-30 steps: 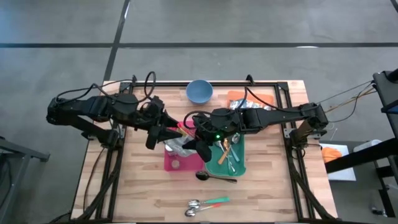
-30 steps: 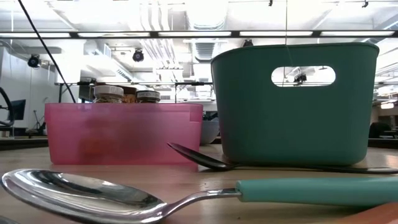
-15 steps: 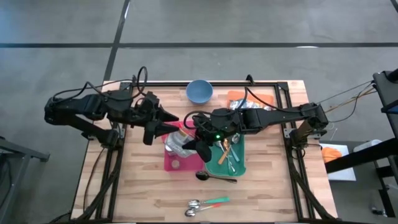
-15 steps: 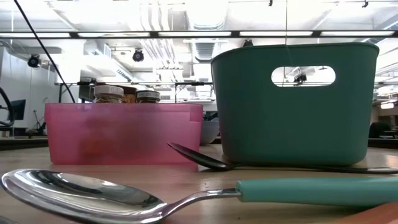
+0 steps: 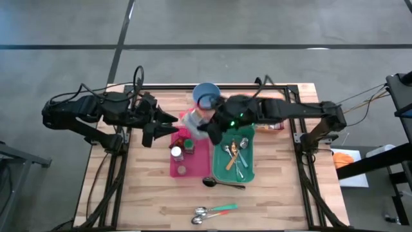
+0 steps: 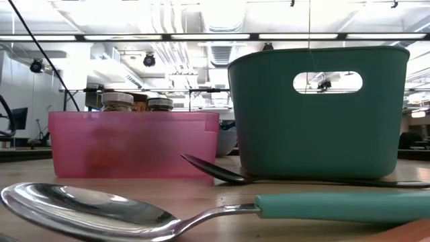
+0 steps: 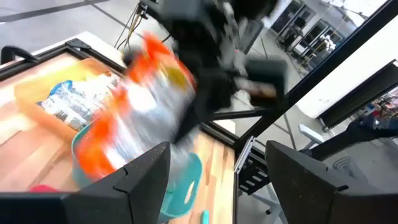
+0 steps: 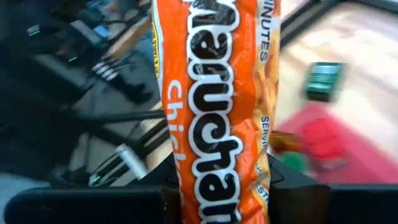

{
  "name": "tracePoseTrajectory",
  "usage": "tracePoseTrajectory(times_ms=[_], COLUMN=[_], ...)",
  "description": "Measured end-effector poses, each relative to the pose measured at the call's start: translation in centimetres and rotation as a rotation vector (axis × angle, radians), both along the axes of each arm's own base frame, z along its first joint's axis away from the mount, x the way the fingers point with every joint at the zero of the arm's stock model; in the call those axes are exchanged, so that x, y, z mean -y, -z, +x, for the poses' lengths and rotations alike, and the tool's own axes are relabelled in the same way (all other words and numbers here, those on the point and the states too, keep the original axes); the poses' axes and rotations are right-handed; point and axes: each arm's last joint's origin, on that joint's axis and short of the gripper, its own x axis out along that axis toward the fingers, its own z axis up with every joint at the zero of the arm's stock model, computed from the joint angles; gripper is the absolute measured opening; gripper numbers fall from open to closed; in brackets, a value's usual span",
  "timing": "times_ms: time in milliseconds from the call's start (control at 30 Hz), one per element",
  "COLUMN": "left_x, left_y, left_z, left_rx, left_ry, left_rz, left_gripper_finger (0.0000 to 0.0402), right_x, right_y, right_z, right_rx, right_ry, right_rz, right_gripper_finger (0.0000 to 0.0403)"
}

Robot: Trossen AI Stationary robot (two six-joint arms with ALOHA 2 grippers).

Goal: Pick & Place Food Item
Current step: Put the orange noodle pack into the orange bin

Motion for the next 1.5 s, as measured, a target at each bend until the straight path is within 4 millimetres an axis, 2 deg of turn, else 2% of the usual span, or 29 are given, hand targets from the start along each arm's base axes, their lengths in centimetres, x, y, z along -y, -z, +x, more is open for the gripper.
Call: tracePoseTrajectory(times_ms=[333, 500, 700, 833, 1033, 1200, 1367, 1500], left_x=[0.0, -0.1, -0.1, -0.1, -0.2, -0.3, -0.4, -0.4], left_y=[0.8, 1.1, 1.5, 1.6, 1.5, 1.6, 2.0, 2.2], left_z=[-0.4, -0.5, -0.7, -1.0, -1.6, -1.8, -2.2, -2.5], left_rx=[-0.089, -0.124, -0.164, -0.181, -0.186, -0.206, -0.253, -0.277], left_ry=[0.000, 0.000, 0.000, 0.012, 0.019, 0.020, 0.019, 0.018], left_rz=[0.011, 0.018, 0.026, 0.057, 0.077, 0.081, 0.083, 0.084], left_gripper_finger=[0.0262, 0.0262, 0.0262, 0.0262, 0.0262, 0.0262, 0.0262, 0.0262], right_x=[6.9, 9.2, 11.2, 12.5, 14.3, 15.5, 15.5, 15.1], right_y=[-1.2, -0.6, 0.9, 2.6, 6.6, 10.2, 13.7, 15.5], right_z=[-5.8, -8.0, -9.3, -9.6, -10.0, -9.6, -9.8, -10.1], right_rx=[-0.205, -0.336, -0.492, -0.546, -0.633, -0.583, -0.589, -0.617], right_ry=[0.373, 0.524, 0.677, 0.749, 0.816, 0.873, 0.953, 0.975], right_rz=[0.004, 0.036, 0.072, 0.115, 0.222, 0.330, 0.409, 0.465], right_gripper_finger=[0.0070, 0.0070, 0.0070, 0.0070, 0.0070, 0.0070, 0.0070, 0.0070])
